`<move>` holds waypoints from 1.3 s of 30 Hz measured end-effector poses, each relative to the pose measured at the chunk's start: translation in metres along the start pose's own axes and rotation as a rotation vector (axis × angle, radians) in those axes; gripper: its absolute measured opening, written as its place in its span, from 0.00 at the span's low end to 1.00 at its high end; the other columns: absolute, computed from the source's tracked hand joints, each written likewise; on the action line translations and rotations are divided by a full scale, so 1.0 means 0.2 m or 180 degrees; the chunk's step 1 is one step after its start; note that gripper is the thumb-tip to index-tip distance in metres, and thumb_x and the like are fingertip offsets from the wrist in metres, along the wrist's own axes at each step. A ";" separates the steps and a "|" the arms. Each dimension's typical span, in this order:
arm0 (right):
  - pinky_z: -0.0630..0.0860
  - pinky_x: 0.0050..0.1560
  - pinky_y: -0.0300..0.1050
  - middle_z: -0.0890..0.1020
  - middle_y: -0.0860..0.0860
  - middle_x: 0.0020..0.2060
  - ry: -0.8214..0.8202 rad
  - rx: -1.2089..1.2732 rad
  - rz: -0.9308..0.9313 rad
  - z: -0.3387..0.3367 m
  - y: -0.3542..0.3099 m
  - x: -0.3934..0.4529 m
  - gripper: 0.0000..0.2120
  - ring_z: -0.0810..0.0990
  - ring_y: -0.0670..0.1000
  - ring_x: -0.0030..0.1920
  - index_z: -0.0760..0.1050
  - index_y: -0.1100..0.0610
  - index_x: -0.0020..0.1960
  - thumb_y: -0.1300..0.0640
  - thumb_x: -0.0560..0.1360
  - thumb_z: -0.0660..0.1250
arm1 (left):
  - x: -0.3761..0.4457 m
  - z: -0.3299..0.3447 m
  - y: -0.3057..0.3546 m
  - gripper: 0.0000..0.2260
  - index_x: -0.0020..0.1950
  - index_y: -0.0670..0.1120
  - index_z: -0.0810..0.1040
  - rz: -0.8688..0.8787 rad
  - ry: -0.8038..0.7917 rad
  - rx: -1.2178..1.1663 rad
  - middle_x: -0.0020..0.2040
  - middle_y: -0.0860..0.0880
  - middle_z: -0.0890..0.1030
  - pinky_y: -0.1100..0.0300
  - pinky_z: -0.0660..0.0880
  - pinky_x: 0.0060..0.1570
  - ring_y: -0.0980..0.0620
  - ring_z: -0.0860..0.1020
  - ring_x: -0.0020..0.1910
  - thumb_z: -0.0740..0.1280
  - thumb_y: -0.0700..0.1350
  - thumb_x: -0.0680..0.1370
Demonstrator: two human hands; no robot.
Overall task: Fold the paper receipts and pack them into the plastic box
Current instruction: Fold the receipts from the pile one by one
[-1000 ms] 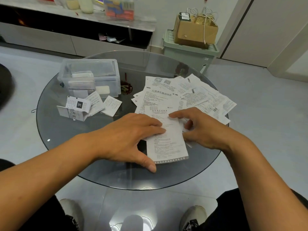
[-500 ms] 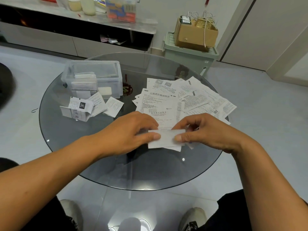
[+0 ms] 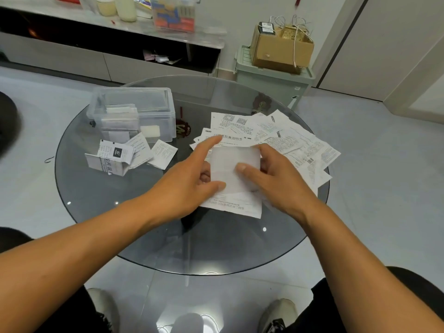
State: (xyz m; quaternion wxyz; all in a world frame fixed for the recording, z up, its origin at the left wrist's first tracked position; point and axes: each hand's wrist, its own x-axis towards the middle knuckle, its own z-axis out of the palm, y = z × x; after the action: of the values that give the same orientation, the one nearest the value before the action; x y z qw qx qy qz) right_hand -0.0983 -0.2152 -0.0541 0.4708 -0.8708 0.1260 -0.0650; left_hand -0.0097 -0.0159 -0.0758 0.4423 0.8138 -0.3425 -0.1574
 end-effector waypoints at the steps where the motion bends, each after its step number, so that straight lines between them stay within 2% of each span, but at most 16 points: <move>1: 0.82 0.55 0.53 0.84 0.41 0.53 -0.0044 -0.0010 0.0083 0.01 0.01 0.01 0.22 0.84 0.44 0.51 0.72 0.37 0.66 0.40 0.74 0.74 | 0.01 0.00 0.00 0.40 0.77 0.69 0.51 -0.0018 0.0122 0.0005 0.40 0.57 0.79 0.64 0.72 0.43 0.58 0.78 0.39 0.73 0.48 0.77; 3: 0.80 0.60 0.56 0.82 0.42 0.56 0.0013 -0.0208 0.0224 0.03 0.01 0.02 0.38 0.82 0.48 0.56 0.63 0.32 0.72 0.34 0.67 0.77 | 0.02 0.00 -0.01 0.41 0.78 0.68 0.49 -0.0050 0.0241 0.0039 0.40 0.56 0.78 0.67 0.73 0.41 0.58 0.79 0.38 0.73 0.46 0.78; 5: 0.75 0.66 0.60 0.80 0.43 0.61 0.0129 -0.0549 0.0241 0.07 0.01 0.03 0.47 0.78 0.53 0.62 0.56 0.29 0.74 0.30 0.62 0.77 | 0.02 -0.01 0.00 0.43 0.79 0.68 0.48 -0.0052 0.0212 0.0199 0.45 0.56 0.78 0.65 0.75 0.41 0.59 0.79 0.39 0.74 0.45 0.77; 9: 0.63 0.74 0.57 0.75 0.45 0.70 0.0088 -0.1140 0.0238 0.10 -0.01 0.02 0.50 0.72 0.52 0.69 0.52 0.34 0.79 0.34 0.66 0.78 | 0.02 -0.02 -0.02 0.37 0.79 0.63 0.59 0.0073 0.0199 0.0664 0.66 0.56 0.69 0.64 0.75 0.49 0.61 0.78 0.46 0.74 0.47 0.76; 12: 0.63 0.70 0.55 0.77 0.43 0.59 0.0277 -0.1214 0.0313 0.06 0.00 0.03 0.42 0.76 0.50 0.62 0.59 0.38 0.77 0.37 0.70 0.76 | 0.04 -0.04 -0.05 0.28 0.75 0.57 0.70 0.0183 0.0101 0.1284 0.77 0.55 0.61 0.56 0.69 0.65 0.54 0.69 0.65 0.74 0.54 0.76; 14: 0.66 0.67 0.54 0.79 0.42 0.51 0.0498 -0.1227 0.0415 0.04 0.03 0.04 0.29 0.78 0.49 0.56 0.66 0.40 0.72 0.39 0.75 0.72 | 0.04 -0.05 -0.05 0.23 0.71 0.56 0.76 0.0414 -0.0102 0.1613 0.75 0.55 0.67 0.54 0.66 0.67 0.50 0.66 0.68 0.70 0.59 0.77; 17: 0.77 0.59 0.59 0.81 0.44 0.39 0.0517 -0.0675 0.0569 0.03 0.06 0.05 0.14 0.81 0.51 0.47 0.70 0.38 0.64 0.39 0.79 0.65 | 0.02 -0.06 -0.04 0.34 0.72 0.55 0.76 0.0611 -0.0318 0.2016 0.70 0.57 0.73 0.54 0.67 0.64 0.50 0.69 0.65 0.61 0.73 0.73; 19: 0.80 0.48 0.54 0.82 0.46 0.39 0.0367 -0.0313 0.0651 0.01 0.04 0.05 0.14 0.81 0.51 0.42 0.71 0.37 0.64 0.39 0.80 0.65 | 0.02 -0.07 -0.04 0.38 0.73 0.55 0.74 0.0673 -0.0349 0.2223 0.70 0.59 0.73 0.53 0.68 0.64 0.52 0.68 0.64 0.58 0.76 0.70; 22: 0.76 0.37 0.47 0.82 0.48 0.39 0.0174 0.0059 0.0639 0.00 0.00 0.04 0.18 0.80 0.47 0.36 0.72 0.39 0.69 0.48 0.81 0.68 | 0.02 -0.07 -0.03 0.33 0.73 0.56 0.74 0.0744 -0.0322 0.2178 0.68 0.59 0.74 0.52 0.69 0.63 0.52 0.68 0.63 0.61 0.73 0.73; 25: 0.78 0.36 0.48 0.86 0.52 0.39 0.0252 0.0260 0.0665 -0.01 -0.01 0.03 0.18 0.79 0.49 0.35 0.73 0.39 0.69 0.54 0.81 0.66 | 0.01 -0.07 -0.03 0.26 0.68 0.56 0.79 0.0841 -0.0225 0.2068 0.64 0.59 0.77 0.50 0.72 0.57 0.52 0.71 0.58 0.60 0.68 0.76; 28: 0.77 0.35 0.36 0.85 0.52 0.47 0.0217 0.0334 0.0525 -0.05 -0.03 0.02 0.16 0.79 0.42 0.36 0.74 0.40 0.69 0.53 0.83 0.65 | 0.02 -0.06 -0.04 0.14 0.59 0.54 0.83 0.0960 -0.0071 0.1819 0.55 0.58 0.81 0.52 0.73 0.52 0.51 0.74 0.52 0.63 0.58 0.81; 30: 0.77 0.43 0.32 0.81 0.45 0.56 -0.0168 0.0178 0.0308 -0.09 -0.03 0.01 0.19 0.80 0.39 0.47 0.74 0.38 0.69 0.47 0.79 0.70 | 0.03 -0.06 -0.03 0.11 0.50 0.52 0.82 0.0976 0.0064 0.1683 0.46 0.57 0.81 0.51 0.74 0.47 0.51 0.75 0.46 0.62 0.54 0.84; 32: 0.75 0.50 0.36 0.73 0.39 0.62 -0.0706 -0.0242 0.0320 -0.12 -0.03 0.00 0.25 0.76 0.39 0.56 0.74 0.36 0.66 0.40 0.72 0.76 | 0.03 -0.05 -0.01 0.12 0.46 0.51 0.79 0.0815 0.0129 0.1465 0.40 0.56 0.79 0.51 0.73 0.43 0.52 0.75 0.42 0.61 0.54 0.84; 34: 0.74 0.47 0.35 0.76 0.37 0.57 -0.0867 -0.0467 0.0353 -0.10 -0.03 -0.01 0.20 0.77 0.39 0.53 0.80 0.40 0.59 0.41 0.69 0.78 | 0.03 -0.06 0.00 0.10 0.47 0.53 0.79 0.0620 0.0102 0.1282 0.40 0.56 0.79 0.54 0.72 0.41 0.56 0.75 0.41 0.63 0.55 0.82; 36: 0.72 0.37 0.35 0.83 0.38 0.43 -0.0496 -0.0430 0.0346 -0.05 -0.01 0.00 0.08 0.81 0.40 0.42 0.83 0.47 0.48 0.45 0.73 0.77 | 0.04 -0.05 -0.01 0.05 0.51 0.56 0.79 0.0371 0.0065 0.1058 0.41 0.57 0.79 0.58 0.70 0.40 0.59 0.75 0.41 0.66 0.55 0.81; 39: 0.77 0.38 0.52 0.85 0.49 0.41 0.0007 -0.0765 0.0487 0.04 0.03 0.04 0.14 0.83 0.51 0.41 0.82 0.54 0.44 0.43 0.72 0.77 | 0.04 -0.03 -0.03 0.13 0.61 0.61 0.73 0.0061 0.0049 0.0843 0.43 0.56 0.77 0.60 0.70 0.39 0.58 0.75 0.40 0.71 0.54 0.78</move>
State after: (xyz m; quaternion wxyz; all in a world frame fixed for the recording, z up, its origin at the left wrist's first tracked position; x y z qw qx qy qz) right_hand -0.0890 -0.2151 -0.0635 0.3665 -0.9087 0.1995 -0.0144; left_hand 0.0014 -0.0152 -0.0761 0.3351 0.8629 -0.3647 -0.1003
